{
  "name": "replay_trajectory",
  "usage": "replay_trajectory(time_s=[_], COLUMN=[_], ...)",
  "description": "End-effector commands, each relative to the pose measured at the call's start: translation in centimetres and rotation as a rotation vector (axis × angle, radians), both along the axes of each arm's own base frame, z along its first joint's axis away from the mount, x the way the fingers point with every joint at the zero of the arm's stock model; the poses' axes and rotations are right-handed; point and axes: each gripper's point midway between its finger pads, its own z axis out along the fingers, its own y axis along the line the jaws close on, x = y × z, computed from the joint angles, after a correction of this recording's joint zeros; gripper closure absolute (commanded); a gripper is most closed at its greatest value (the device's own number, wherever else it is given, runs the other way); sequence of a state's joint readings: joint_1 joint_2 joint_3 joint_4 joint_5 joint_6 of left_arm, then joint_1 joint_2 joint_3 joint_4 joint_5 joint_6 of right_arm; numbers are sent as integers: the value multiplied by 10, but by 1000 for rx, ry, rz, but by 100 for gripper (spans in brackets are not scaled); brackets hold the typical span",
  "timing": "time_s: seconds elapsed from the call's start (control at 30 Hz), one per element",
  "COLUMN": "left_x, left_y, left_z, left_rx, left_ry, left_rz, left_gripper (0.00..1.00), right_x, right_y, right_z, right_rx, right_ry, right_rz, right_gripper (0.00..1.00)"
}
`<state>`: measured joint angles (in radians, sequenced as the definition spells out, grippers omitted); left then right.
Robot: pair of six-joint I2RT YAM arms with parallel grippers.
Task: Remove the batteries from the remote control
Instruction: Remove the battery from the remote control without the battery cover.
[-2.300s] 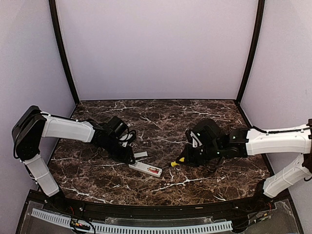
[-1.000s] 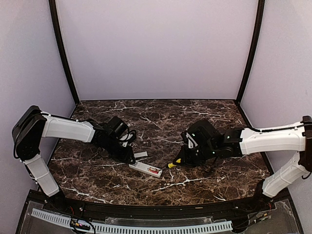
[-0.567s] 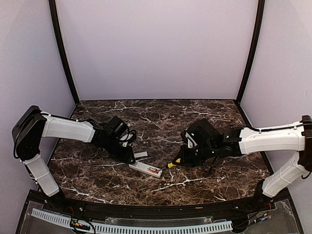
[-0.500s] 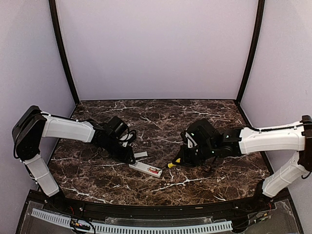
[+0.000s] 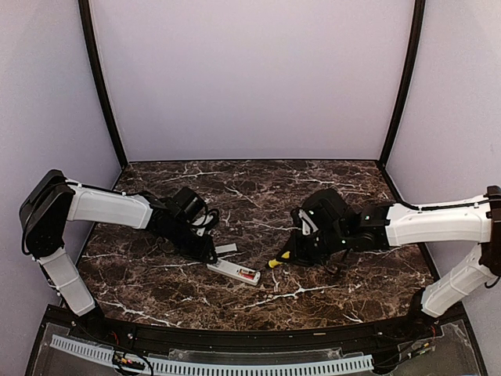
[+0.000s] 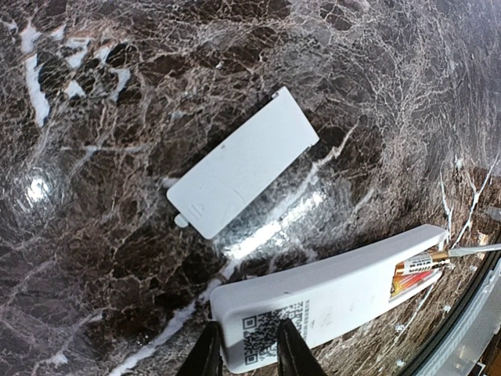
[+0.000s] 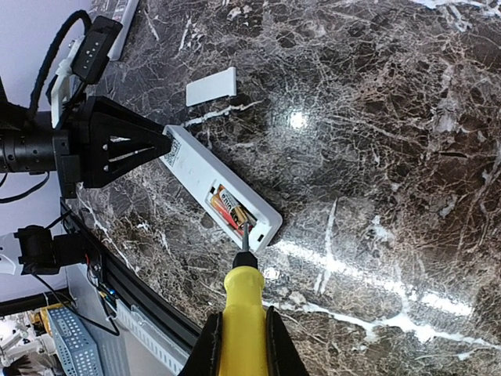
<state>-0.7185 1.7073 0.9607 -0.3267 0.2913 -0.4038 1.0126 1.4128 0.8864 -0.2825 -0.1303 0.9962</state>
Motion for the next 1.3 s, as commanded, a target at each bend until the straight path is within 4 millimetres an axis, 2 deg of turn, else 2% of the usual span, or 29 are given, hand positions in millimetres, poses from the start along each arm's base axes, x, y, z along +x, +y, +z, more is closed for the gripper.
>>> replay_trajectory(time_s=[0.0,0.37,0.63,0.97,1.27], left_x=[-26,-27,-26,-24,-3], left_y=[-4,-5,-5,-6,-20], left_z=[-15,-15,-14,-11,5], left_rx=[22,22,22,18,-15], left_ry=[75,76,71,57,-29], left_rz=[-59,-62,-60,-63,-79], left_gripper=[75,75,75,75,74], right_x=[11,12,17,17,10], right_y=[32,36,19,9,5], right_z=[53,56,55,47,49], right_rx=[229,237,166,102,49], right_ry=[-91,-105,-156,-202,-313], right_rz=[23,38,7,27,179], right_gripper=[100,100,100,100,100])
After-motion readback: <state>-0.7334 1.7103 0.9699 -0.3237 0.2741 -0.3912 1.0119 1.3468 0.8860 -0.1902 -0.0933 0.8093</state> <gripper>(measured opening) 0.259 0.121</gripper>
